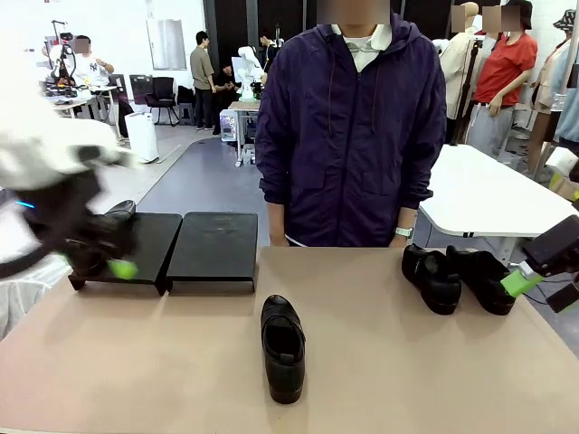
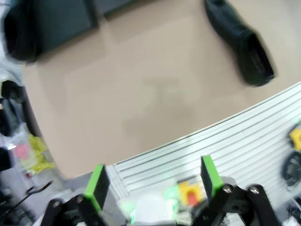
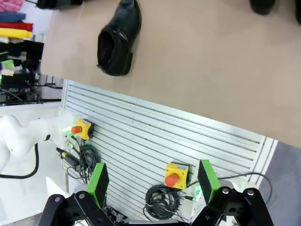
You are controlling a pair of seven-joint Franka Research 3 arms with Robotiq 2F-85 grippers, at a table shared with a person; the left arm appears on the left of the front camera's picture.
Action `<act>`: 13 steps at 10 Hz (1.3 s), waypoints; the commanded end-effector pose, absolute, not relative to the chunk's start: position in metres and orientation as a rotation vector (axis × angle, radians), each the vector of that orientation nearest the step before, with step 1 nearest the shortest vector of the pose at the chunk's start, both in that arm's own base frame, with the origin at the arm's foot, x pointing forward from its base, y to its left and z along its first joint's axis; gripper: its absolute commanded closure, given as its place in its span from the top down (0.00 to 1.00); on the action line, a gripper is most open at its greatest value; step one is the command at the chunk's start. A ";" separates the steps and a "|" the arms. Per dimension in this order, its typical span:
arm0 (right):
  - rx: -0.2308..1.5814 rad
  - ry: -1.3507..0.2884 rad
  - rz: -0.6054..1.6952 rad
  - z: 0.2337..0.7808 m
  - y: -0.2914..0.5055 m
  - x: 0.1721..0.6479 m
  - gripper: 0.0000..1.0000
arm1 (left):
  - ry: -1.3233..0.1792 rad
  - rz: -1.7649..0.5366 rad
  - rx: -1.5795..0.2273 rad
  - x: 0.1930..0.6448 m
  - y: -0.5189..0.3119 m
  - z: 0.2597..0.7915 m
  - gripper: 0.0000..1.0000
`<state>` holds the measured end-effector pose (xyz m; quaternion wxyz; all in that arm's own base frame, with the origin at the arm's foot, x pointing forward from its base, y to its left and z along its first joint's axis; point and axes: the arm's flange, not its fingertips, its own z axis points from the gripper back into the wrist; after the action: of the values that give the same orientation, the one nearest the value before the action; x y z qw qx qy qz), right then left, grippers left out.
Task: Organize the shoes by placing them on the stand.
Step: Place the Shoe from the middle of the table onto the Shoes Stand.
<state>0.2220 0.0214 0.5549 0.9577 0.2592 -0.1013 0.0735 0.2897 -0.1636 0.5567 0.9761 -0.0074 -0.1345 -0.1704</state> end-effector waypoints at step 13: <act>0.546 -0.209 0.170 0.556 0.020 0.222 1.00 | -0.126 0.057 -0.192 0.394 -0.335 0.433 1.00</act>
<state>0.2219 0.0212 0.5550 0.9576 0.2594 -0.1014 0.0733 0.3920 -0.3233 0.4317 0.9923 -0.1057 -0.0648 -0.0028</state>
